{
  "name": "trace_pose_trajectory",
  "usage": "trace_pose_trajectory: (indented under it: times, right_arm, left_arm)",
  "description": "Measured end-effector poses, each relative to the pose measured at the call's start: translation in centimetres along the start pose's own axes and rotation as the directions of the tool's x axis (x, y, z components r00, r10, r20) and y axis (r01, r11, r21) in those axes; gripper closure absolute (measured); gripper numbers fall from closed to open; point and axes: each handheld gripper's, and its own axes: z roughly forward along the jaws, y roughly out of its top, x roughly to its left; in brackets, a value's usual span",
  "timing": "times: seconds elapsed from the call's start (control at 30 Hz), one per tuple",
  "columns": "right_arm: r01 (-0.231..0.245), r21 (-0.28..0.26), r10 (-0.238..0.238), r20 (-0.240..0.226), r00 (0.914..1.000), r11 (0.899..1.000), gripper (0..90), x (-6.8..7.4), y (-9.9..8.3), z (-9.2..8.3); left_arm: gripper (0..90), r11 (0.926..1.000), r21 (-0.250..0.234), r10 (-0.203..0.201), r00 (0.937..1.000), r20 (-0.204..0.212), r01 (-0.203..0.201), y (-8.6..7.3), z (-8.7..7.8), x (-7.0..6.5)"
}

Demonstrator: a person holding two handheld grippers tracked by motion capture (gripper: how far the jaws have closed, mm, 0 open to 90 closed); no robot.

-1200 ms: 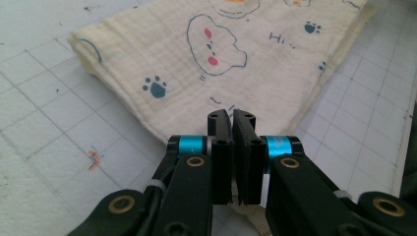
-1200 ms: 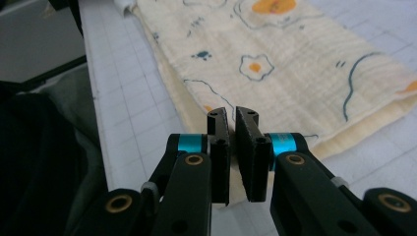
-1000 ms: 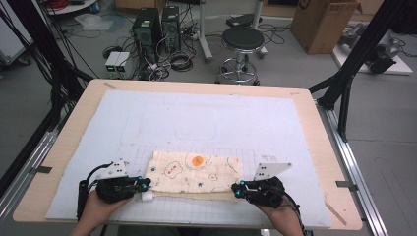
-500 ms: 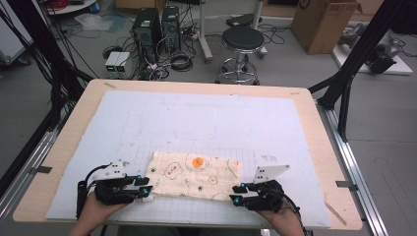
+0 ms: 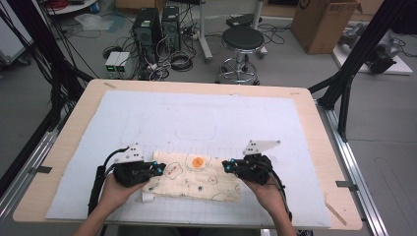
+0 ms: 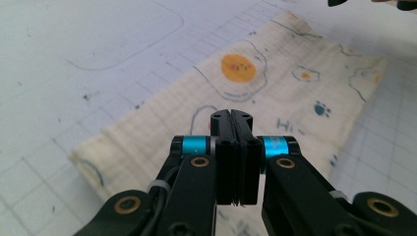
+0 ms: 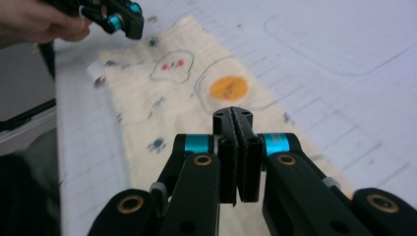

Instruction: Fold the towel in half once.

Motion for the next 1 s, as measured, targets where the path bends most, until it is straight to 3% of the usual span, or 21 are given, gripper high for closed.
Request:
trace_pose_trajectory:
  times: [0.3,0.5,0.6,0.73,0.8,0.87,1.0]
  right_arm:
    - [-0.007,-0.001,0.007,-0.006,1.0,1.0,89.6,-1.1,2.6,4.3]
    - [-0.002,0.05,0.001,0.023,0.9997,0.999,89.5,-1.6,3.0,7.1]
    - [-0.01,0.088,0.006,0.038,0.9992,0.996,89.5,-1.8,2.8,8.3]
    - [-0.007,0.159,-0.003,0.062,0.998,0.987,89.5,-2.0,2.4,9.4]
    - [-0.013,0.19,0.0,0.068,0.9977,0.982,89.5,-2.2,2.0,9.8]
    - [-0.024,0.18,0.013,0.066,0.9978,0.983,89.5,-2.4,1.9,9.7]
    - [-0.004,0.189,-0.011,0.079,0.9968,0.982,89.4,-2.4,1.9,9.4]
  left_arm:
    - [89.5,0.9997,-0.014,-0.019,0.9998,0.003,0.019,2.5,3.8,0.5]
    - [89.5,0.9984,0.052,-0.024,0.9996,-0.017,0.025,3.3,6.5,0.8]
    - [89.6,0.994,0.107,-0.021,0.9992,-0.034,0.024,3.0,7.4,1.1]
    - [89.5,0.9841,0.174,-0.022,0.9976,-0.065,0.033,2.4,7.9,1.8]
    - [89.5,0.9837,0.174,-0.035,0.9977,-0.058,0.045,2.2,7.8,2.4]
    - [89.5,0.9824,0.184,-0.022,0.9973,-0.07,0.034,2.3,7.6,2.6]
    - [89.5,0.9801,0.197,-0.008,0.9966,-0.082,0.025,2.2,7.1,2.9]
